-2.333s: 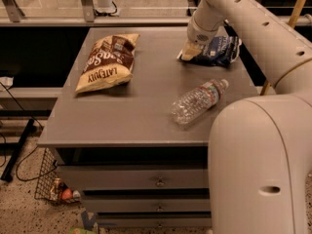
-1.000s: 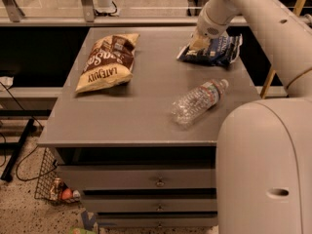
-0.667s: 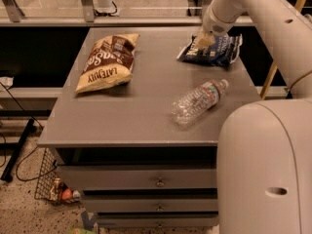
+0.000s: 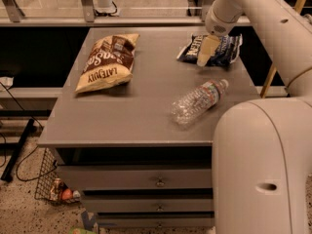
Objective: Move blue chip bag near brown chip bag
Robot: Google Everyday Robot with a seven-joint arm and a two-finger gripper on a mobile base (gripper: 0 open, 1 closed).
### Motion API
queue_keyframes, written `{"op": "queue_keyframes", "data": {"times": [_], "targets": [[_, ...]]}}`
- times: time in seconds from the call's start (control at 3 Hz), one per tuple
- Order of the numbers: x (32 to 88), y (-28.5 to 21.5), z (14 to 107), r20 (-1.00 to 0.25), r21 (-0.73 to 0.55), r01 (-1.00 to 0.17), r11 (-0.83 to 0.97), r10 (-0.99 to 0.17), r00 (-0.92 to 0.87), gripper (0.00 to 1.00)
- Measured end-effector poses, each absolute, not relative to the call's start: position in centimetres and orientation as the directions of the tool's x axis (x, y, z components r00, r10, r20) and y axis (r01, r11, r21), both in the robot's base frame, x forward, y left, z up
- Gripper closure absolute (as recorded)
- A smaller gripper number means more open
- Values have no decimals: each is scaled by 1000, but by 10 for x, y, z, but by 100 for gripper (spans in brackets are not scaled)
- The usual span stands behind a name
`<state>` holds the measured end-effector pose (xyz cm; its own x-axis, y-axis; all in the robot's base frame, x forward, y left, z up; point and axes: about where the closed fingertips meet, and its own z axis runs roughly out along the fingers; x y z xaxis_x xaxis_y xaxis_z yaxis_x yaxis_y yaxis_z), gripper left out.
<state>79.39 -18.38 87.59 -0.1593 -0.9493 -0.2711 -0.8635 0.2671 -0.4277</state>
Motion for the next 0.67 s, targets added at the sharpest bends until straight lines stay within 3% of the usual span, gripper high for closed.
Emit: {"op": "queue_keyframes", "data": {"times": [0.67], "targets": [[796,-172,846,-248,-379,-890,255,-954,-168,0]]}}
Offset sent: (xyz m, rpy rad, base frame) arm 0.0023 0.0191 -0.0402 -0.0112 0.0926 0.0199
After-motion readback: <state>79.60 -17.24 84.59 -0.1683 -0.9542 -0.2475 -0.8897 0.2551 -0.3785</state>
